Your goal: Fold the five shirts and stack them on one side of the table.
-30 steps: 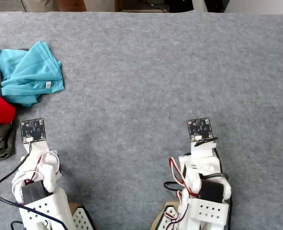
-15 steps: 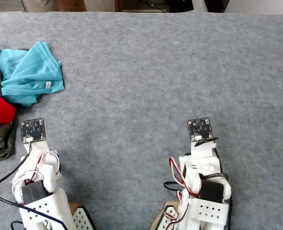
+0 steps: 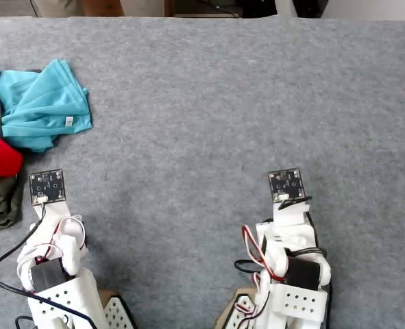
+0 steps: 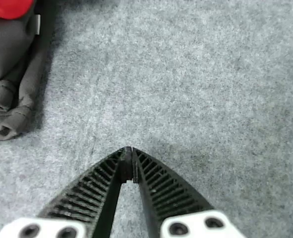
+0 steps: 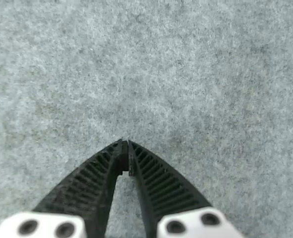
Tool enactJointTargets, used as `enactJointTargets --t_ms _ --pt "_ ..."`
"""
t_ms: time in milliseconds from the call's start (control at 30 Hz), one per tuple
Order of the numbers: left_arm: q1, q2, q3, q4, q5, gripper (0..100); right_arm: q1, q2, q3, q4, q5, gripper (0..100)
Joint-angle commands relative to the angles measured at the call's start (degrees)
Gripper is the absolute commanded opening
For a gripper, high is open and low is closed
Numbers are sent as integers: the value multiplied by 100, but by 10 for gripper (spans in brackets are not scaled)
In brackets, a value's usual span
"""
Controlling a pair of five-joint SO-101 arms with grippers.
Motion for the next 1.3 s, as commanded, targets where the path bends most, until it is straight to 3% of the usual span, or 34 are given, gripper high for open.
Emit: enactJointTargets --t_ms 0,1267 --pt "18 -31 53 -97 9 20 -31 -286 -4 18 9 5" --pt "18 -66 53 18 -9 20 -31 -286 -4 18 9 5"
